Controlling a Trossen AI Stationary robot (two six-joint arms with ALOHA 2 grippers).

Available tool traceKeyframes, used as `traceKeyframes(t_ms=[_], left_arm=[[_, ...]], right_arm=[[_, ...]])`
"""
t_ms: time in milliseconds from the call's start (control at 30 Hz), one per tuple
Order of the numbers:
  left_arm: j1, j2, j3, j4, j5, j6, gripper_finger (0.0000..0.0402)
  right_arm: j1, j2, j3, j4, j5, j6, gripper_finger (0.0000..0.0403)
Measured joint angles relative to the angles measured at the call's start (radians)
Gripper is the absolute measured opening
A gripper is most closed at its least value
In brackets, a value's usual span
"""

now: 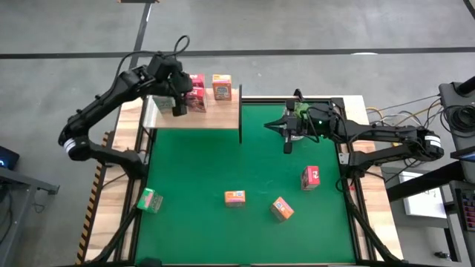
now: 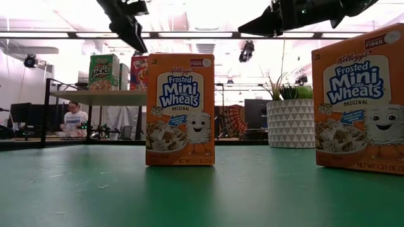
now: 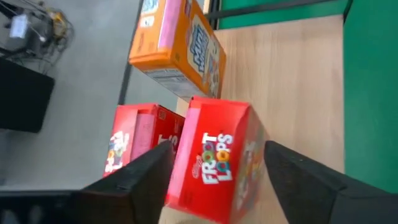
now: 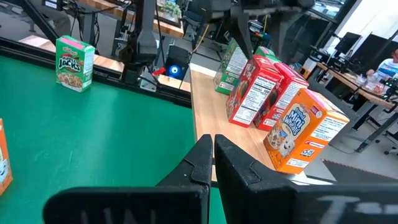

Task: Stack cereal on shelf
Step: Put the left red cereal box on the shelf aligned with the other red cereal box

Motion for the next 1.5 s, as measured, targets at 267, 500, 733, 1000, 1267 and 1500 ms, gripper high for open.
traceKeyframes(t_ms=[267, 500, 733, 1000, 1267, 1500], left_arm=[[0.028, 0.034, 0.003, 0.000, 0.022, 0.019, 0.0258], [0.049, 0.036, 0.002, -0.002, 0.024, 0.020, 0.0241], [0.063, 0.036, 0.001, -0.018, 0.055, 0.015, 0.0233], [0.064, 0.036, -0.014, -0.026, 0.075, 0.008, 0.0233], [0.064, 0.036, -0.015, -0.036, 0.076, -0.011, 0.0232], [0.064, 0.036, -0.015, -0.045, 0.075, -0.011, 0.0232]], right_arm=[[0.000, 0.000, -0.012, 0.000, 0.000, -0.012, 0.0009], [0.000, 0.000, -0.019, -0.001, 0.000, -0.016, 0.0009], [0.000, 0.000, -0.019, -0.001, 0.000, -0.016, 0.0009], [0.000, 0.000, -0.019, -0.001, 0.000, -0.016, 0.0009], [0.000, 0.000, -0.019, -0.001, 0.000, -0.017, 0.0009], [0.000, 0.000, -0.019, -0.001, 0.000, -0.017, 0.0009]])
